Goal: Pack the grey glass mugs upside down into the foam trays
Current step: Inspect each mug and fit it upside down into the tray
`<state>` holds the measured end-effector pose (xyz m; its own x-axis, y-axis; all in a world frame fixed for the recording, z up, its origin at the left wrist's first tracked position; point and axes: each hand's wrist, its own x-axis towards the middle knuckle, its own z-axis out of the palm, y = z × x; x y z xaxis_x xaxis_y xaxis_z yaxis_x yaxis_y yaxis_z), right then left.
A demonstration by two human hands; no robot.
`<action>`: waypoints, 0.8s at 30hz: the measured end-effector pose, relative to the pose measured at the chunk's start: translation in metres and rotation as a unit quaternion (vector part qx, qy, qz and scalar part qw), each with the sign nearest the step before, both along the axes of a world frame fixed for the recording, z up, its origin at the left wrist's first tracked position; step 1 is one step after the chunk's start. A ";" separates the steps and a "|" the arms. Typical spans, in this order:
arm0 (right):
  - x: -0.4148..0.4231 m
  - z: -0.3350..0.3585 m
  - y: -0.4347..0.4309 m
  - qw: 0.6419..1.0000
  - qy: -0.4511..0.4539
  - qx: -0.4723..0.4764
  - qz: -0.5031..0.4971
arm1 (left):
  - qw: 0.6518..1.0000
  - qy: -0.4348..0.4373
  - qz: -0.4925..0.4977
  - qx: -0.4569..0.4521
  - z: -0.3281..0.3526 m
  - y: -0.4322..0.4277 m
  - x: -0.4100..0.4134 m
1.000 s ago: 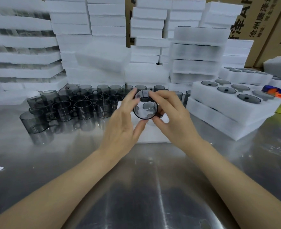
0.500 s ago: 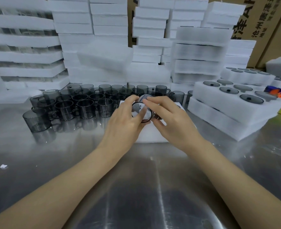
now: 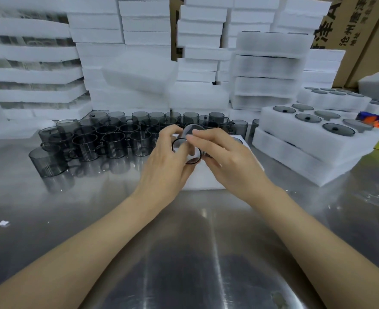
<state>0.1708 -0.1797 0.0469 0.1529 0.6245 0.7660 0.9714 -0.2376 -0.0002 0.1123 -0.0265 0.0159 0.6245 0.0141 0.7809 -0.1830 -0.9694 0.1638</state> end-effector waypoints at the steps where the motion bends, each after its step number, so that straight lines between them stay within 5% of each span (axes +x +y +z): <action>1: -0.001 0.000 0.001 1.000 0.003 0.014 0.004 | 1.000 -0.014 -0.017 -0.015 -0.003 0.000 0.001; 8: 0.003 0.003 0.000 0.989 0.049 0.132 0.044 | 0.956 -0.086 -0.191 -0.206 -0.006 -0.007 0.003; 13: 0.000 0.001 0.000 0.987 0.056 0.136 0.063 | 0.889 0.020 -0.242 -0.388 0.005 -0.003 -0.004; 24: -0.003 -0.003 0.001 0.994 -0.023 0.105 0.027 | 0.833 0.107 -0.316 -0.441 0.019 -0.002 -0.010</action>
<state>0.1677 -0.1784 0.0444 0.0860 0.4562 0.8857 0.9827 -0.1851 -0.0001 0.1020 -0.0289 0.0350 0.8481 0.1400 0.5109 -0.4864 -0.1762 0.8558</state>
